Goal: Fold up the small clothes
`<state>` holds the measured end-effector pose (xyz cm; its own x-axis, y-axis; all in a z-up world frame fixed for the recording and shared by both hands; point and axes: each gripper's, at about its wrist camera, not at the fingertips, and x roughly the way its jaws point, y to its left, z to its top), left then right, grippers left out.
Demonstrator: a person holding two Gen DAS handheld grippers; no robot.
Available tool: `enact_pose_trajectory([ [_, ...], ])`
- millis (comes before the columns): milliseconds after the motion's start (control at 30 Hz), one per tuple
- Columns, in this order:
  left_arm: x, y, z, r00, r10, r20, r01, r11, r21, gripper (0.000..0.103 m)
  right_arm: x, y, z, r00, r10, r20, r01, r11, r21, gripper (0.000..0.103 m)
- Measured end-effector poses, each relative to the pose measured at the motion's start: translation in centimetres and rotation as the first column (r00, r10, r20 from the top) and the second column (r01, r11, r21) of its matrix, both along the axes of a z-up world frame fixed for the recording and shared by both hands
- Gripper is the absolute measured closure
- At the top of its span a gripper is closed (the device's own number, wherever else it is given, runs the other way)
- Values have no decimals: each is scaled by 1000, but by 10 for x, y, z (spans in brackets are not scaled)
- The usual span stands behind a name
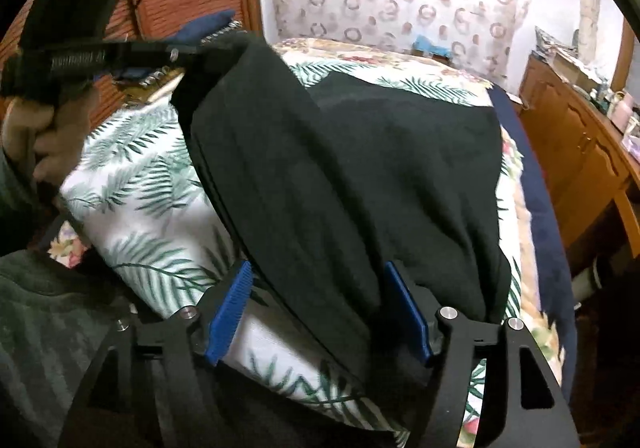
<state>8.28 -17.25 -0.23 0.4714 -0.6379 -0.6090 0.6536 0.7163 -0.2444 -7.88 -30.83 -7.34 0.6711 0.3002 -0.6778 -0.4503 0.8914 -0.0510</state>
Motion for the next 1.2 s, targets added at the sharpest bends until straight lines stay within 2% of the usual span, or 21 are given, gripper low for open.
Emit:
enact_pose_trajectory([
  [100, 13, -4, -7, 1000, 26, 2, -26, 999, 22, 99, 9, 0, -10, 1000, -20, -18, 19, 999, -29, 33],
  [200, 21, -4, -18, 999, 48, -4, -48, 998, 46, 99, 12, -1, -12, 1000, -7, -22, 6, 1000, -14, 33],
  [300, 30, -1, -28, 997, 69, -24, -67, 996, 57, 99, 9, 1, -16, 1000, 10, -20, -11, 999, -45, 33],
  [533, 30, 4, -37, 995, 90, -42, -88, 994, 62, 99, 12, 5, -17, 999, 30, -29, -33, 993, -114, 35],
  [667, 27, 6, -36, 995, 93, -38, -90, 994, 63, 99, 14, 6, -19, 1000, 22, -16, -24, 985, -169, 51],
  [767, 26, 9, -36, 995, 92, -42, -90, 994, 55, 99, 17, 0, -18, 1000, 2, -10, -4, 987, -164, 75],
  [800, 25, 10, -36, 995, 91, -44, -89, 995, 52, 99, 17, -2, -17, 1000, -6, -6, 4, 986, -166, 87],
  [833, 24, 11, -35, 995, 90, -45, -88, 995, 50, 99, 19, -7, -15, 1000, -7, -6, 6, 987, -163, 91],
  [900, 21, 13, -31, 995, 93, -34, -91, 995, 49, 99, 25, -14, -10, 999, 1, -36, -4, 995, -99, 95],
  [933, 21, 15, -29, 995, 95, -29, -94, 994, 48, 99, 26, -18, -3, 1000, 0, -23, -2, 997, -76, 95],
  [1067, 25, 26, -14, 993, 116, 6, -116, 993, 26, 99, 33, -19, 37, 996, 2, 84, 4, 998, -67, 95],
  [1200, 45, 34, -2, 988, 146, 44, -147, 989, 25, 99, 55, -9, 74, 983, 17, 185, -2, 997, -82, 95],
])
